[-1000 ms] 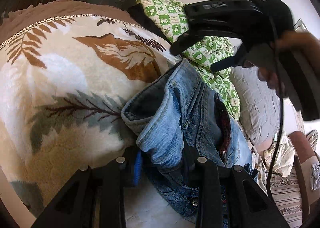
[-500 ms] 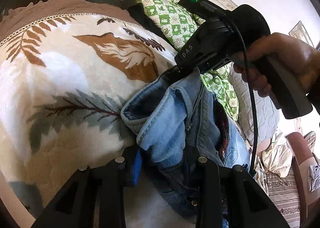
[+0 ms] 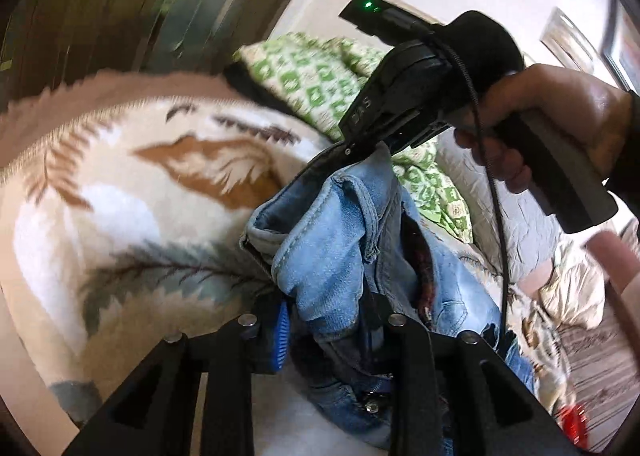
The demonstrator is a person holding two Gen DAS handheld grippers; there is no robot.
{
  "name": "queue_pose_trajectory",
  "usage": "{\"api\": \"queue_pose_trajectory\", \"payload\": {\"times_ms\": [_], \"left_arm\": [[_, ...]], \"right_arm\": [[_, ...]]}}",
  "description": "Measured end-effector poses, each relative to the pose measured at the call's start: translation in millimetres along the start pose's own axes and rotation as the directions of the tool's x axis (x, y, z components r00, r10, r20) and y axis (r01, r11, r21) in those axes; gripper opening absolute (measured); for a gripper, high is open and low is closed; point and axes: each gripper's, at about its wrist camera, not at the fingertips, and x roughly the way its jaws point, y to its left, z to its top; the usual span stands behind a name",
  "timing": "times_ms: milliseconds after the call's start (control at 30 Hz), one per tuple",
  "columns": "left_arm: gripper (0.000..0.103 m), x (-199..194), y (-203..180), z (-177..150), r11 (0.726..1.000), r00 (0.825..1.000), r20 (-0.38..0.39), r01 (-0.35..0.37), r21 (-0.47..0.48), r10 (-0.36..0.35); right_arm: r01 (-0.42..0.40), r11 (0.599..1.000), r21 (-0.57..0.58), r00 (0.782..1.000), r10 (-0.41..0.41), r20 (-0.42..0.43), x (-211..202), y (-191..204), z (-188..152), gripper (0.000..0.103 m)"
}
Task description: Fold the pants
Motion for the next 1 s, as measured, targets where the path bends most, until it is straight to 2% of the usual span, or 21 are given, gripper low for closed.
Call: {"api": "queue_pose_trajectory", "payload": {"times_ms": [167, 267, 333, 467, 600, 700, 833, 900, 1000], "left_arm": [[0.027, -26.0, -36.9, 1.5, 0.987, 0.995, 0.103, -0.014, 0.160, -0.003], [0.026, -47.2, -84.2, -1.3, 0.953, 0.990, 0.142, -0.024, 0.303, -0.020], [0.025, -56.3, -110.5, -4.2, 0.931, 0.990, 0.138, -0.012, 0.364, -0.041], [0.024, -67.3, -163.8, -17.6, 0.872, 0.991, 0.108, 0.020, 0.490, -0.083], [0.024, -69.5, -195.4, -31.6, 0.835, 0.993, 0.066, 0.051, 0.548, -0.103], [0.024, -65.4, -219.1, -51.1, 0.780, 0.994, 0.032, 0.065, 0.623, -0.108], [0.023, -54.8, -241.5, -83.3, 0.717, 0.994, -0.032, 0.097, 0.690, -0.104], [0.023, -48.5, -251.0, -104.9, 0.673, 0.993, -0.066, 0.115, 0.731, -0.099], [0.023, -36.6, -261.5, -133.3, 0.626, 0.988, -0.133, 0.153, 0.764, -0.080]], "right_arm": [[-0.072, 0.996, 0.055, 0.986, 0.063, 0.154, -58.4, -27.5, -39.5, 0.015], [-0.109, 0.990, 0.087, 0.968, 0.086, 0.234, -87.1, -50.3, -70.9, 0.015], [-0.135, 0.984, 0.116, 0.952, 0.096, 0.291, -106.2, -68.9, -97.4, 0.012], [-0.193, 0.960, 0.201, 0.918, 0.104, 0.382, -132.2, -112.5, -162.9, 0.012], [-0.242, 0.932, 0.269, 0.899, 0.111, 0.425, -131.5, -145.2, -215.3, 0.012], [-0.276, 0.909, 0.313, 0.885, 0.114, 0.451, -123.6, -165.3, -255.0, 0.012], [-0.302, 0.871, 0.387, 0.888, 0.110, 0.447, -95.6, -186.7, -300.1, 0.012], [-0.322, 0.844, 0.429, 0.891, 0.117, 0.439, -72.1, -197.1, -324.8, 0.012], [-0.350, 0.790, 0.504, 0.900, 0.134, 0.415, -34.0, -212.2, -358.4, 0.012]]}}
